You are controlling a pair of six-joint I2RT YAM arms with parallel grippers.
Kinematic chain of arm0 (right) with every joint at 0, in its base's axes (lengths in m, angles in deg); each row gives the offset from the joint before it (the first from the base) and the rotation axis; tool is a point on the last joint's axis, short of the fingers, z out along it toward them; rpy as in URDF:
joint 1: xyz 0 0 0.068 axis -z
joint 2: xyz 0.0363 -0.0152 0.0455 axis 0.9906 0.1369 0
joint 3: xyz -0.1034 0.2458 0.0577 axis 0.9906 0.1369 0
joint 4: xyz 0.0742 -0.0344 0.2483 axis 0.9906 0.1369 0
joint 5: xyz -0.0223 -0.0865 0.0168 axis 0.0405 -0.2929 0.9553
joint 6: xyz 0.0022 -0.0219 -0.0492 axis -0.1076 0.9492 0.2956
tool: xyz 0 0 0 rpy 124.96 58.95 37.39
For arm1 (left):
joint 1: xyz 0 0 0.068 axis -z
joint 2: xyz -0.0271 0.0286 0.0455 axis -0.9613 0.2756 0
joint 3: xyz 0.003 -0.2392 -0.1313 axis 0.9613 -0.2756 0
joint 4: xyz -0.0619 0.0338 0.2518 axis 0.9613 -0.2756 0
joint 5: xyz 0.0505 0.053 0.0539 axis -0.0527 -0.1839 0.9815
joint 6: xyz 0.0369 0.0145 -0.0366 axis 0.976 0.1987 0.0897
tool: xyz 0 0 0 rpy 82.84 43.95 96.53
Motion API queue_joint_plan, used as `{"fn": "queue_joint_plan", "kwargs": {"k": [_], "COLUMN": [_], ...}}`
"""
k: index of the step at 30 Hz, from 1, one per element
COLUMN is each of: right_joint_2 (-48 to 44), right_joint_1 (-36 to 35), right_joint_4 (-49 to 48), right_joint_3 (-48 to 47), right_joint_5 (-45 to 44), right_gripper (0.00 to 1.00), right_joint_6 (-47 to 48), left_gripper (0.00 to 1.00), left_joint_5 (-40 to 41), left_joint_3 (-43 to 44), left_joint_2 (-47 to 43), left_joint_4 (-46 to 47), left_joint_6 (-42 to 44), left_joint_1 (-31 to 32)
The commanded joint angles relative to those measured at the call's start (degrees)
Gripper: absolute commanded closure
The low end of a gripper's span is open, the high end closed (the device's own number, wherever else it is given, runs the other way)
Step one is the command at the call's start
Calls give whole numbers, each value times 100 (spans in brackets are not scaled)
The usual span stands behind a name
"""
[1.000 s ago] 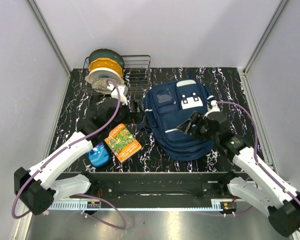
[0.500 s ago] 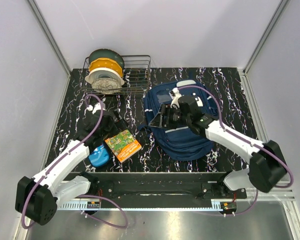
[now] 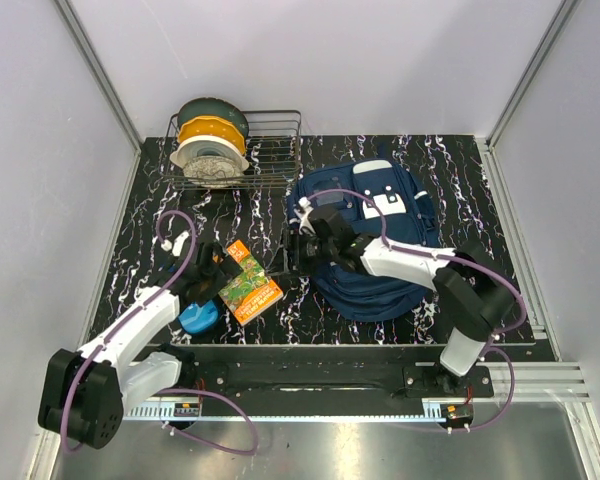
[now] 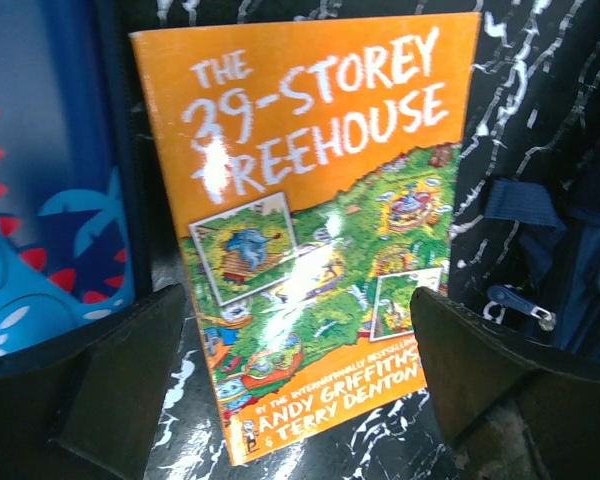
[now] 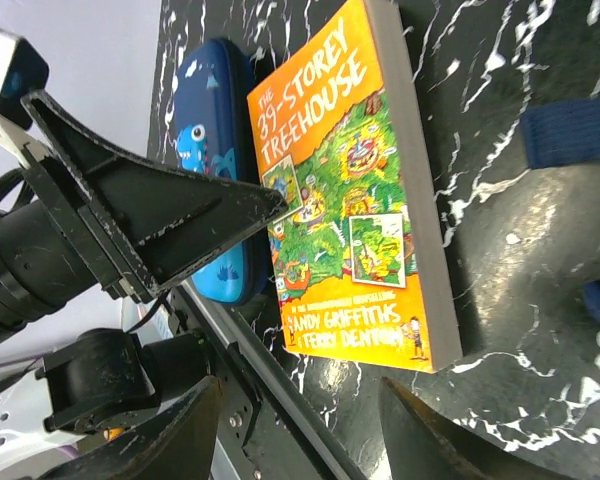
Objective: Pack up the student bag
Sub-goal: Pick up the book from the center of the board.
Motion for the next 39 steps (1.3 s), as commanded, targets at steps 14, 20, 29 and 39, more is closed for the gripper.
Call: {"fn": "queue_joint_plan", "kwargs": {"k": [14, 20, 29, 39], "right_joint_2": [1092, 1382, 1628, 1901], "right_joint_1": [-190, -190, -190, -199], "right_joint_4": [52, 105, -289, -712], "right_joint_3": [-890, -969, -618, -564], "right_joint_5": [-104, -192, 19, 169], "right_gripper": [32, 32, 38, 39], "right_joint_6": [140, 175, -88, -537], "left_gripper": [1, 7, 25, 51], "left_joint_5": [346, -76, -885, -1799], "left_joint_3": [412, 342, 8, -273], "left_joint_2": [925, 1216, 1119, 1401], "left_joint_4": [-74, 471, 1657, 2694], "left_joint_6": [-85, 29, 240, 152], "left_joint_1": [-25, -34, -42, -42]}}
